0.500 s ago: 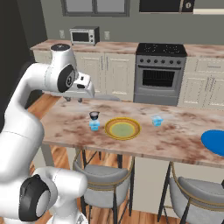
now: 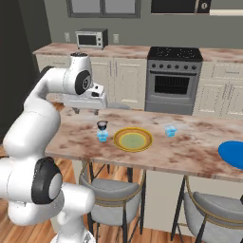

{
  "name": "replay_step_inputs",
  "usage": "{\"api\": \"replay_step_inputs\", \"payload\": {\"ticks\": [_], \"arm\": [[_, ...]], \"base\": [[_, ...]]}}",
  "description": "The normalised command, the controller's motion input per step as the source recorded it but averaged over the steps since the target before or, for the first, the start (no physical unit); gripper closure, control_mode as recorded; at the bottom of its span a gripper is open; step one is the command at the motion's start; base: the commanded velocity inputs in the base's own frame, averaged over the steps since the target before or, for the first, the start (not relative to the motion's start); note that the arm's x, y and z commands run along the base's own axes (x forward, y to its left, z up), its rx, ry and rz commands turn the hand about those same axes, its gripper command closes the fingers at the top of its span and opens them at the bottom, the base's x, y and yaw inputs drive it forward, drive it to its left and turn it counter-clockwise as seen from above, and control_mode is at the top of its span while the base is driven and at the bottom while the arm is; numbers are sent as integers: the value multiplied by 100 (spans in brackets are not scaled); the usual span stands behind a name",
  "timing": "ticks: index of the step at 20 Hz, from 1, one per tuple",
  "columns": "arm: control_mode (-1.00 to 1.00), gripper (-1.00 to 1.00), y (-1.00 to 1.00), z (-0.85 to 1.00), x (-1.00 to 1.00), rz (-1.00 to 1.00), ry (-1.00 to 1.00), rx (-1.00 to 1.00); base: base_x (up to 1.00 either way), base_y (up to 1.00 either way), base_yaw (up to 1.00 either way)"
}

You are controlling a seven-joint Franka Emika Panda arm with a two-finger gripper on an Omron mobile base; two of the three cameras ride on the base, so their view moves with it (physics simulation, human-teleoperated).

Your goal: Place two yogurt containers on each plate.

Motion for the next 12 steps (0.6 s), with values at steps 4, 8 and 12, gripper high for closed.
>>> {"api": "replay_step_inputs", "payload": {"ticks": [4, 8, 12], "arm": [[-100, -100, 0, -67, 59, 21, 37, -4], [-100, -100, 0, -71, 38, 11, 0, 0], [-100, -100, 0, -62, 36, 8, 0, 0]], "base": [[0, 0, 0], [0, 0, 0], [0, 0, 0]]}}
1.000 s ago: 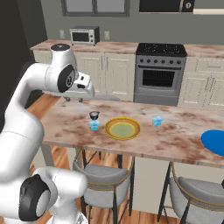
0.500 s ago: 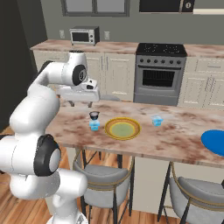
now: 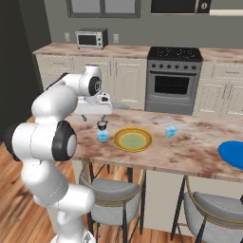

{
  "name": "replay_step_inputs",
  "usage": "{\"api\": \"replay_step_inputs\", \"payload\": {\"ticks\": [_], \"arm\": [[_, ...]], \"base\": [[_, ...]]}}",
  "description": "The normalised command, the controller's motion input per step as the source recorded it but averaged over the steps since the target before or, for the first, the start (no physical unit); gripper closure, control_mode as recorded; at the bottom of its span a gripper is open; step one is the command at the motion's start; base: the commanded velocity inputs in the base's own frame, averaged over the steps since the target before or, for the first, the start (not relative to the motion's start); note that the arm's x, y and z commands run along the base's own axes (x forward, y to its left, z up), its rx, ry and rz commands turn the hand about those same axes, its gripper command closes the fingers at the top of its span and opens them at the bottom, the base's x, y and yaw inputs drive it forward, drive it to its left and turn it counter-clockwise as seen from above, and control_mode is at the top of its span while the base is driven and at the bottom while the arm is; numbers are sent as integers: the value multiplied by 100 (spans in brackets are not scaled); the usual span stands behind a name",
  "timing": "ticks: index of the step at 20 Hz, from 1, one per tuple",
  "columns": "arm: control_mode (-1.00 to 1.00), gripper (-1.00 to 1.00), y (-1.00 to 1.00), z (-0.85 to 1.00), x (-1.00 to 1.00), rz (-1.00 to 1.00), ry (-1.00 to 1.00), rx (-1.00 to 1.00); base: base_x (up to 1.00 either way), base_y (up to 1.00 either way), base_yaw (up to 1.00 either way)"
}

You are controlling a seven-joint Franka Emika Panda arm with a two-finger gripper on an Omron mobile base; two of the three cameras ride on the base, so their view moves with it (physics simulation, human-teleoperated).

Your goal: Place two yogurt containers on each plate.

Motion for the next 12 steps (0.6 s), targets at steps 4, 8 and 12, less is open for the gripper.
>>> {"api": "replay_step_inputs", "payload": {"ticks": [4, 8, 12], "arm": [[-100, -100, 0, -56, 31, 0, 0, 0], [-100, -100, 0, -48, 29, 0, 0, -1], [-100, -100, 0, -42, 28, 0, 0, -1]], "base": [[0, 0, 0], [0, 0, 0], [0, 0, 0]]}}
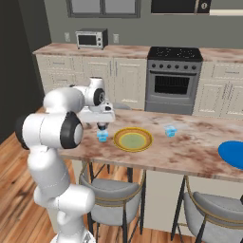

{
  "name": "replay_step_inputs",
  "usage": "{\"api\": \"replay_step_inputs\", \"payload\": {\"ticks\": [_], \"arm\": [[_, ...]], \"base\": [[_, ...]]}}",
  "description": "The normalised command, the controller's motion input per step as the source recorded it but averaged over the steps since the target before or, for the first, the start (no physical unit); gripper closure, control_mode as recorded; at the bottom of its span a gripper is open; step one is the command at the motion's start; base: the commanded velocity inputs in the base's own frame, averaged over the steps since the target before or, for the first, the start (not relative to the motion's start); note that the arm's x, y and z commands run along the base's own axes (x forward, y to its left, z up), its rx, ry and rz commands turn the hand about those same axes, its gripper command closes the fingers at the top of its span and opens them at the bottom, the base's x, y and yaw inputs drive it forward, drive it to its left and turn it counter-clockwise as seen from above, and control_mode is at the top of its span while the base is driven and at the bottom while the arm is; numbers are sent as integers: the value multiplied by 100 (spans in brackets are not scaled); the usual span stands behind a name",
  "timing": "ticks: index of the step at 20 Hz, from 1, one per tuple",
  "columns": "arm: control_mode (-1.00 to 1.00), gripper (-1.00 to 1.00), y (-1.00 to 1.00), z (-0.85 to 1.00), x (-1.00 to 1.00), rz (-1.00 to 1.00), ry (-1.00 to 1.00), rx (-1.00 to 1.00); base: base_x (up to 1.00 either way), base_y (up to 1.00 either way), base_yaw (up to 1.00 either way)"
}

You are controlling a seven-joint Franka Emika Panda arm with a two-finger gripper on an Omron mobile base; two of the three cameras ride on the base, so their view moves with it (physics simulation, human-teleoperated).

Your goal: Place two yogurt containers on each plate.

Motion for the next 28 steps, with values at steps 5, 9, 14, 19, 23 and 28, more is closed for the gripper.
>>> {"api": "replay_step_inputs", "payload": {"ticks": [5, 9, 14, 19, 23, 28], "arm": [[-100, -100, -1, -39, 33, 0, 0, -1], [-100, -100, -4, -39, 35, 0, 0, -5], [-100, -100, -5, -38, 35, 0, 0, -3], [-100, -100, 0, -25, 27, 0, 0, -1], [-100, -100, 0, -15, 28, 0, 0, 0], [-100, -100, 0, -16, 26, 0, 0, 0]], "base": [[0, 0, 0], [0, 0, 0], [0, 0, 0], [0, 0, 0], [0, 0, 0], [0, 0, 0]]}}
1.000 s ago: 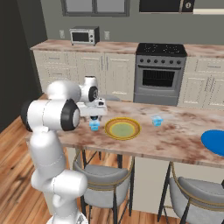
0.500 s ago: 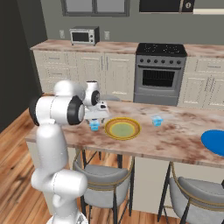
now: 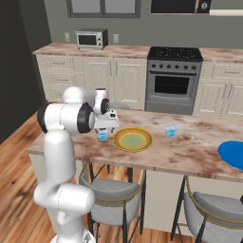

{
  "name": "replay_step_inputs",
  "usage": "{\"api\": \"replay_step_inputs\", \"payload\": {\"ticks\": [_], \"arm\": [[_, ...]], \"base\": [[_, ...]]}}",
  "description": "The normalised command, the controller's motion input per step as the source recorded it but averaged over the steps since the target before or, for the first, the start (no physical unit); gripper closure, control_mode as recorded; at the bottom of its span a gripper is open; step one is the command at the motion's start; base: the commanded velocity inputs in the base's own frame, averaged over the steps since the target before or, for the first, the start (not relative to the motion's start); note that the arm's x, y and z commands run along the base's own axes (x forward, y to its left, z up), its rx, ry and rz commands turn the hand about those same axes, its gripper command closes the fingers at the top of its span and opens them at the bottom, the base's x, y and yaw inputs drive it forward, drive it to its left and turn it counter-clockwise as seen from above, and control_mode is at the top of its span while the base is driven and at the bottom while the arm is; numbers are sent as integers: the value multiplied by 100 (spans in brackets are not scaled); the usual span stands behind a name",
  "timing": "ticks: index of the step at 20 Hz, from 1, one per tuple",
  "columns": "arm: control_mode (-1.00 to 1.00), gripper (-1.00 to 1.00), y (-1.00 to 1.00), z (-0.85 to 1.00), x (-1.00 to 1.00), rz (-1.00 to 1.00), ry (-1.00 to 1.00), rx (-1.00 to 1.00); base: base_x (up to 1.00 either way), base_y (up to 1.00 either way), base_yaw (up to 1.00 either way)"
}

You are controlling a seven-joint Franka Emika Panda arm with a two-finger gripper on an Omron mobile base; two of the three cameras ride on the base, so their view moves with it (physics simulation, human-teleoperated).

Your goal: Place two yogurt containers on each plate.

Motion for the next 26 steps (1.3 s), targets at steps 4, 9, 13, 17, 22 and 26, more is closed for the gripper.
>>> {"api": "replay_step_inputs", "payload": {"ticks": [4, 9, 13, 17, 22, 26], "arm": [[-100, -100, 0, -23, 2, 0, 0, 0], [-100, -100, 0, -7, -30, -1, -1, 0], [-100, -100, 0, -6, -24, -1, 0, 0], [-100, -100, 0, -7, -15, 0, 0, 0], [-100, -100, 0, -11, -4, 0, 0, 0], [-100, -100, 0, -6, 0, 0, 0, 0]], "base": [[0, 0, 0], [0, 0, 0], [0, 0, 0], [0, 0, 0], [0, 0, 0], [0, 0, 0]]}}
